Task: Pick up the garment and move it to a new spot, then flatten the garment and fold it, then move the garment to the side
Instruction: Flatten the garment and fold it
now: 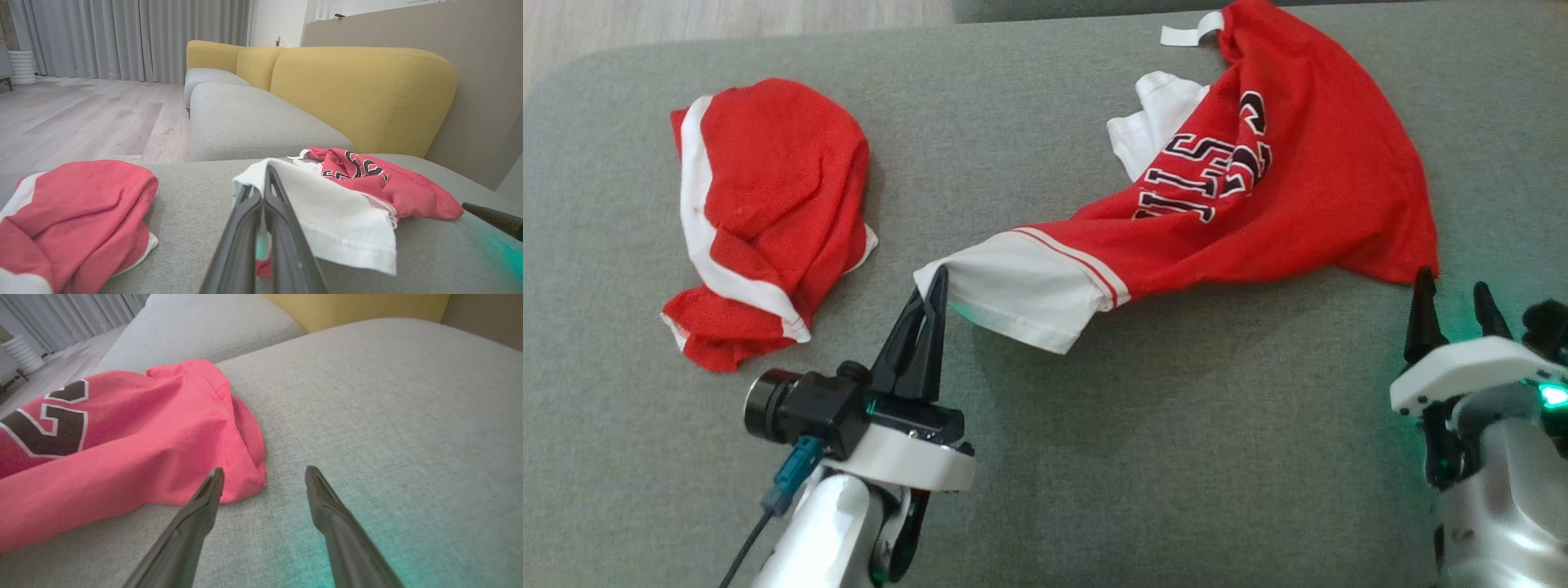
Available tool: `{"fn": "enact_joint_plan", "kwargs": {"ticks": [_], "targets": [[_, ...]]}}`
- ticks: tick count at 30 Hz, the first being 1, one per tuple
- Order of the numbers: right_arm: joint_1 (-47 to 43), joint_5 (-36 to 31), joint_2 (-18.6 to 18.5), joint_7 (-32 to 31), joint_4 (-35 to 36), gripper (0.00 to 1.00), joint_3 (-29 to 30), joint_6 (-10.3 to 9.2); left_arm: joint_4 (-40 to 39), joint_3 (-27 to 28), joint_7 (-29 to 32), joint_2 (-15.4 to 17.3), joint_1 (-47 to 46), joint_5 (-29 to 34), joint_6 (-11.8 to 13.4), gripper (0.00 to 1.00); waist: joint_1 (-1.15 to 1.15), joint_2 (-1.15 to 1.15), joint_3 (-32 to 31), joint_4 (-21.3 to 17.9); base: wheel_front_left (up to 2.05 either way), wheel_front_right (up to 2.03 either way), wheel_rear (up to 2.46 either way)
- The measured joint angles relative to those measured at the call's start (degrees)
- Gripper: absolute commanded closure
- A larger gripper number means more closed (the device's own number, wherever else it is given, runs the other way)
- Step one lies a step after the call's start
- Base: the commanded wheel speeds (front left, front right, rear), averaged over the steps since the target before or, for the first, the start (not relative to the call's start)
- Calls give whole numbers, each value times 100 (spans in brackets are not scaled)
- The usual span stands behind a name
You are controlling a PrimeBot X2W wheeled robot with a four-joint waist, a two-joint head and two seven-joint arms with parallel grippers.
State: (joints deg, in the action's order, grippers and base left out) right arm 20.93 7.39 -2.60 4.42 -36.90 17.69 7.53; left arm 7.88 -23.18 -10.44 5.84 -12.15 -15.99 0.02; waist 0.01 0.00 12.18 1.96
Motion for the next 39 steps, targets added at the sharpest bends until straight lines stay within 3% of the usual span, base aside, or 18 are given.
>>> {"fn": "enact_joint_plan", "kwargs": {"ticks": [9,10,11,12,13,20,26,32,39], "targets": [[688,-497,-2,67,-1099,0,503,0,162,-114,-153,-59,-118,1,-1,100,0,0,135,180,0,0,0],[738,-530,-5,89,-1189,17,532,0,175,-120,-159,-64,-124,1,-1,100,0,0,142,193,0,0,0],[794,-564,-14,119,-1282,58,552,0,194,-124,-174,-67,-138,1,-1,100,-1,0,146,205,0,0,0],[850,-593,-21,136,-1361,58,577,0,210,-130,-174,-68,-156,1,-1,100,-1,0,149,213,0,0,0],[910,-625,-26,183,-1443,100,603,0,218,-132,-174,-68,-169,1,-1,100,0,0,149,218,0,0,0],[1082,-695,-26,543,-1905,100,619,0,364,-148,-180,-37,-174,0,1,100,-1,0,43,174,0,0,0],[1155,0,-26,711,-1845,100,-101,0,668,-51,-163,120,-172,-57,57,100,-1,0,-216,49,0,0,0],[1190,748,-25,327,-783,100,-944,0,793,85,-100,382,-207,-57,48,100,-2,0,-607,-131,0,0,0],[1187,1276,-109,-631,1206,100,-1148,0,662,321,213,494,-1144,-254,-62,100,-2,0,-1041,-258,0,0,0]]}}
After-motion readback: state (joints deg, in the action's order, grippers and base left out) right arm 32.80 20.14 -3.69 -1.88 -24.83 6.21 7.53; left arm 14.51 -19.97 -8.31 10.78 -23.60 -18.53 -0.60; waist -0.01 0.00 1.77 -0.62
